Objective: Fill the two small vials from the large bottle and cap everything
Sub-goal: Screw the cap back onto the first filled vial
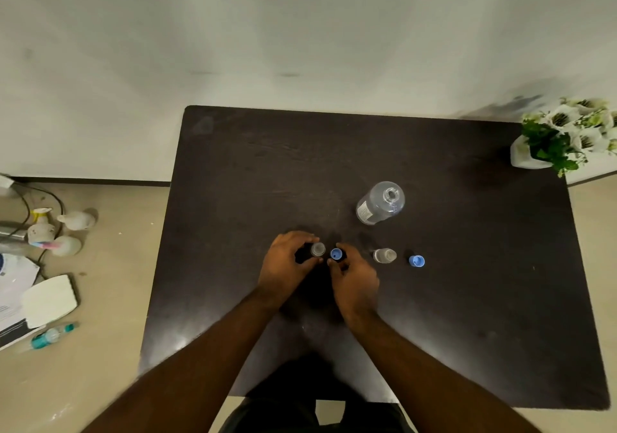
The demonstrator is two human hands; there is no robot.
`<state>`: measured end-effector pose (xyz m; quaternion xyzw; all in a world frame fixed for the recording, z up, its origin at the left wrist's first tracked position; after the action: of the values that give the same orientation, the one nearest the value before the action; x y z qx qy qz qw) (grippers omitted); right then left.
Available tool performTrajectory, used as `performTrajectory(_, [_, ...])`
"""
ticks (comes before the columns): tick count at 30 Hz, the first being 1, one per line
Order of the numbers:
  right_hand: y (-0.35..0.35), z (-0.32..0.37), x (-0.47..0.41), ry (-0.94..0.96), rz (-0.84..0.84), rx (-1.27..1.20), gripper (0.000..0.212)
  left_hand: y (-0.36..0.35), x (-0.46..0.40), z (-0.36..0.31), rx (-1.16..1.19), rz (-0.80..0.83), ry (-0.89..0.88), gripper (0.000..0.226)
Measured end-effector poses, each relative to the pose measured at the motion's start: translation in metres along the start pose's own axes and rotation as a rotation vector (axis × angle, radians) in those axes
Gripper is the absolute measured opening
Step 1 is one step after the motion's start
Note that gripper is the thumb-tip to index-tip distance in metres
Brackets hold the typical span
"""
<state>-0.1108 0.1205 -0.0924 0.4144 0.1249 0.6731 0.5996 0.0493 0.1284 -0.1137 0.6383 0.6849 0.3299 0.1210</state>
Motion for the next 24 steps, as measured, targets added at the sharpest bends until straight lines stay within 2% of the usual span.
performTrajectory(9, [0.024, 0.001, 0.02, 0.105, -0.051, -0.063, 0.015, 0.011, 0.006, -0.014, 0.122, 0.061, 0.019, 0.031])
performTrajectory(13, [0.057, 0.008, 0.035, 0.116, -0.023, -0.228, 0.024, 0.024, 0.016, -0.039, 0.175, 0.034, -0.07, 0.036])
performTrajectory(18, [0.122, 0.036, 0.048, 0.221, -0.102, -0.36, 0.034, 0.044, 0.03, -0.096, 0.276, -0.011, -0.19, 0.038])
performTrajectory(22, [0.194, 0.067, 0.051, 0.426, -0.18, -0.378, 0.033, 0.059, 0.039, -0.16, 0.315, -0.057, -0.316, 0.033])
performTrajectory(24, [0.227, 0.082, 0.051, 0.499, -0.163, -0.407, 0.034, 0.066, 0.041, -0.191, 0.352, -0.076, -0.379, 0.033])
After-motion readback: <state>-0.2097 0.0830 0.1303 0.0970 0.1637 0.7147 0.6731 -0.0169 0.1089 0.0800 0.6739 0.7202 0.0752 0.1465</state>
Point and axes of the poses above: each hand's wrist, its own x-axis away from the middle knuckle, its own y-axis out of the back of the hand, z = x × y, the point moved 2 cm from there along -x, towards the middle knuckle
